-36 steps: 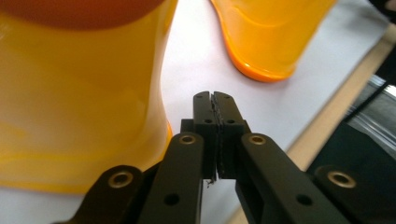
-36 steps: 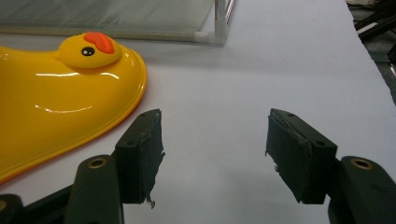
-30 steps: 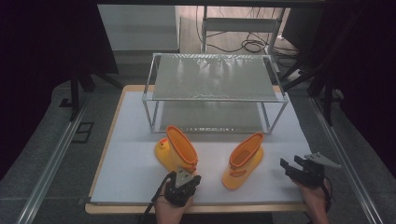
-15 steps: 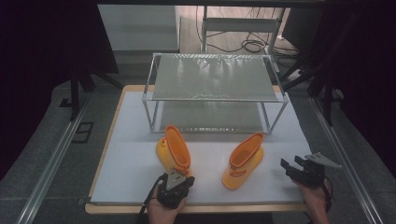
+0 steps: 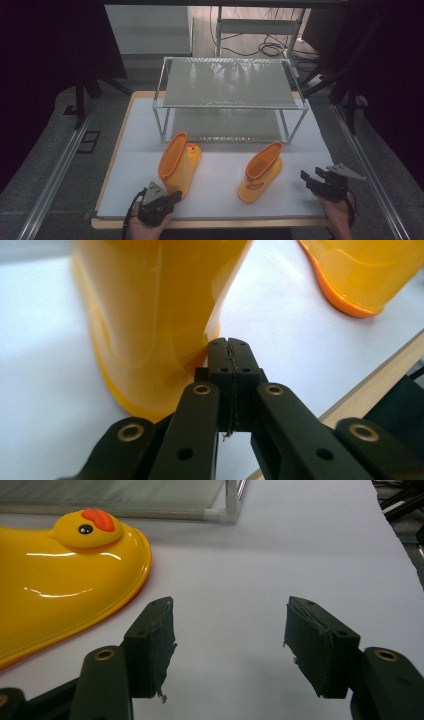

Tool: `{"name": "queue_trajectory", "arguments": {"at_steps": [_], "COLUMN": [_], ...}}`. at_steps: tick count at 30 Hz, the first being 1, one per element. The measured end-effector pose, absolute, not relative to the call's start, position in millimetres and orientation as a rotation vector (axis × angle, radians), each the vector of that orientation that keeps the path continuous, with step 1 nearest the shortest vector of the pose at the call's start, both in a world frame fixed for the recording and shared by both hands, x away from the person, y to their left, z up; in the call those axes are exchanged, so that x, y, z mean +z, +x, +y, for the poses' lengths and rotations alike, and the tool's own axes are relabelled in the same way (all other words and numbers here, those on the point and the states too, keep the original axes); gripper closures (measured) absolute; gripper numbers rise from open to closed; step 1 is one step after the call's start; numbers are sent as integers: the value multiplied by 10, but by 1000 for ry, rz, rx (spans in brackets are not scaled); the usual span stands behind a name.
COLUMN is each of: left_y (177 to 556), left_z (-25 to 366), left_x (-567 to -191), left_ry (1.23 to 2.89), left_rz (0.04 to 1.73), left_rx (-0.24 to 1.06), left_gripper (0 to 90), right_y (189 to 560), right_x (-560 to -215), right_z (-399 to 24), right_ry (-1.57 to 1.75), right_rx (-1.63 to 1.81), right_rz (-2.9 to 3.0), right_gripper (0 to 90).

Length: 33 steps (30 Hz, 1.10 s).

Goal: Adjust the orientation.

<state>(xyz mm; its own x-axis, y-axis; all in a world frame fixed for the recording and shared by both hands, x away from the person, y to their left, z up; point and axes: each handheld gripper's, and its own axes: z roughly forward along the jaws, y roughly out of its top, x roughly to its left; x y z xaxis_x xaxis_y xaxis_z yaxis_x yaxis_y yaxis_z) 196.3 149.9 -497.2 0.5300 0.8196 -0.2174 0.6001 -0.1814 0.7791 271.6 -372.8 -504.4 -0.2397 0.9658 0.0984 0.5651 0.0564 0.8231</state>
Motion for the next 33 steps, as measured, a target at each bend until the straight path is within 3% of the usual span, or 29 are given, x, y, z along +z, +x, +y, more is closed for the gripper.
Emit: {"name": "queue_trajectory", "arguments": {"at_steps": [10, 19, 33], "left_y": [2022, 1940, 2251], "left_z": [1798, 1508, 1124], "left_x": [-4968, -4937, -4659], "left_ry": [1831, 1891, 2008], "left_rz": [1257, 1143, 1022], "left_rx": [316, 266, 173], "left_gripper": [898, 862, 577], "right_y": [2724, 2729, 2710], "right_x": [-5054, -5062, -5054], "right_z": [-3737, -3747, -3774], "right_ry": [1528, 1531, 1529], "right_rx": [1070, 1066, 1081], "right_rz": [1852, 1853, 1843], "right_gripper": [363, 362, 352]}}
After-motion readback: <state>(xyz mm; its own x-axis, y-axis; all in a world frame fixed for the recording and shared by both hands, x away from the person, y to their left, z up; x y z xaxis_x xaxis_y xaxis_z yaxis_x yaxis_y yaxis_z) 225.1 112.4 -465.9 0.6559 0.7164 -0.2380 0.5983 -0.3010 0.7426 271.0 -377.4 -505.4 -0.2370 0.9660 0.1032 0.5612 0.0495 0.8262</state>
